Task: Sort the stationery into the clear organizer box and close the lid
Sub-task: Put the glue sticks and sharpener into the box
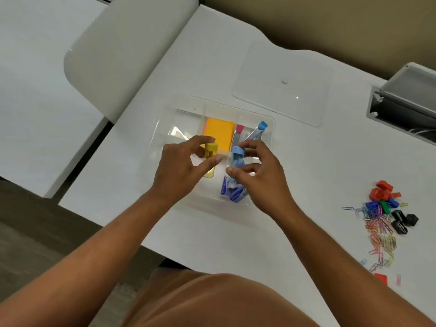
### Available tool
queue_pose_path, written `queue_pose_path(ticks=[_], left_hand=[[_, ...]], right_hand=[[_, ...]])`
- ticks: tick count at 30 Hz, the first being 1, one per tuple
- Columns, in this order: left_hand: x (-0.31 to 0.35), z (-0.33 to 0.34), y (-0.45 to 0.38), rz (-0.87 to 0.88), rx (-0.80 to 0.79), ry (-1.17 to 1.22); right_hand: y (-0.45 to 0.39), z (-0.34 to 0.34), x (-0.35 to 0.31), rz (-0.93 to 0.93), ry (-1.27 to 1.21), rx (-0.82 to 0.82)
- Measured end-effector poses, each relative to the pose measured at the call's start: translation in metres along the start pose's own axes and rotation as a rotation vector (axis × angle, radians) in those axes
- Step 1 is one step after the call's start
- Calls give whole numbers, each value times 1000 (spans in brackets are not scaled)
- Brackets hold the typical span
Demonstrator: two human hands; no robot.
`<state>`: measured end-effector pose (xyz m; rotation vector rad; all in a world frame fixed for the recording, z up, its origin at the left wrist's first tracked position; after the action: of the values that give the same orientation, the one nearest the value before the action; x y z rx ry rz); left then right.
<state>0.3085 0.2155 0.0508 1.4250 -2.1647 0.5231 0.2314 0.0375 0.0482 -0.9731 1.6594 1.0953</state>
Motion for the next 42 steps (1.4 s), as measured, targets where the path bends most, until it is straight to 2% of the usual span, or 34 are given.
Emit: queue_pose_path(ticks=[4,9,19,23,25,31,36,42], left_hand=[[-27,-6,-4,104,-18,-242],[-45,3,-4,139,2,-283],[-48,22,-7,173,-124,-540],[-44,19,-5,154,-144,-505],[-39,16,-2,150,-139,-472],[2,17,9,217,-55,-384],[54,48,17,254,-107,-291],[149,109,45,393,-129,-268]], right_hand=[[-7,44,-3,-49,130,9],[-8,74,-7,-95,310,26],[-13,91,-1,39,722,-24],[-18,93,8,137,715,-51],[-16,90,7,117,663,-32],[1,59,-7,-128,682,125],[17,4,3,-141,676,231],[70,-95,28,-152,646,444]])
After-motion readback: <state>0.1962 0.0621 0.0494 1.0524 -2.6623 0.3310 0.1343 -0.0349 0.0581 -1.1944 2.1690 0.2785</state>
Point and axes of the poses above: each hand's wrist, its own y-axis away from the middle knuckle, its own z-axis out of the palm, x = y × z, the point moved 8 cm from there along -y, towards the middle knuckle, and after that the axes turned 12 degrees about -y, right-handed, at the moved point
